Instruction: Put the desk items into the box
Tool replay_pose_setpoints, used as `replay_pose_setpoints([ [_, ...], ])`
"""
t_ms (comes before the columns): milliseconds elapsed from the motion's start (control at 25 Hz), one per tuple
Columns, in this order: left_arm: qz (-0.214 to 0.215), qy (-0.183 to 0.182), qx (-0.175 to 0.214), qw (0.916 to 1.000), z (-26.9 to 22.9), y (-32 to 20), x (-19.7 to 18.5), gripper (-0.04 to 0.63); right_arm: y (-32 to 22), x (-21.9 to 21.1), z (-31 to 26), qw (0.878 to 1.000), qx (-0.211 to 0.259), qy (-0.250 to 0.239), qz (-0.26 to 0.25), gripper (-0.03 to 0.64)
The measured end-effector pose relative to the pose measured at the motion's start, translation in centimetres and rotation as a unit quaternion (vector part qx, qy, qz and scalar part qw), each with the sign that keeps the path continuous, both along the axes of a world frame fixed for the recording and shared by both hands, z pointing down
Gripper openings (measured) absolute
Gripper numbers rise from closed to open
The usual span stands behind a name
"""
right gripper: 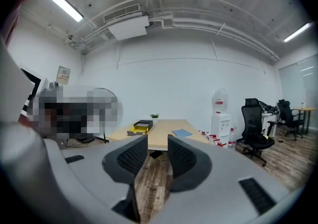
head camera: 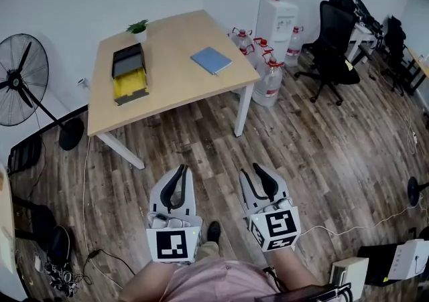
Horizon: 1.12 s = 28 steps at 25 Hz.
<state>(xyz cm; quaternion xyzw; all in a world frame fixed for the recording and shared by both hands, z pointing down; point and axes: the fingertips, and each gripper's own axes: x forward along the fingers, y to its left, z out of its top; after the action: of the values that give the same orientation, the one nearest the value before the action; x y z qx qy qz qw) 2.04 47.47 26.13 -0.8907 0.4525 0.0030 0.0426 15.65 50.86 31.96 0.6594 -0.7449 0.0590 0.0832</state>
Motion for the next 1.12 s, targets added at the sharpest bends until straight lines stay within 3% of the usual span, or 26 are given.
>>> replay_pose_setpoints([
  [280, 0.011, 0.016, 0.013, 0.9997, -1.3, -7.5, -0.1, 0.025, -7.0, 0.5, -1.9, 1.000, 0.015, 0.015, 0.020, 0.126],
  [680, 0.037, 0.013, -0.002, 0.9992, 0.5, -12.7, 2.7, 0.025, -12.0, 3.0, -1.3, 0.999, 0.010, 0.020, 0.039, 0.118],
  [960, 0.049, -0.002, -0.011, 0.9987, 1.7, -15.5, 6.2, 0.024, -14.8, 6.5, -0.5, 0.999, 0.004, 0.014, 0.047, 0.115],
  [1120, 0.044, -0.028, -0.014, 0.9985, 3.1, -18.2, 8.8, 0.025, -17.6, 9.1, 0.7, 0.999, -0.004, 0.004, 0.040, 0.115],
])
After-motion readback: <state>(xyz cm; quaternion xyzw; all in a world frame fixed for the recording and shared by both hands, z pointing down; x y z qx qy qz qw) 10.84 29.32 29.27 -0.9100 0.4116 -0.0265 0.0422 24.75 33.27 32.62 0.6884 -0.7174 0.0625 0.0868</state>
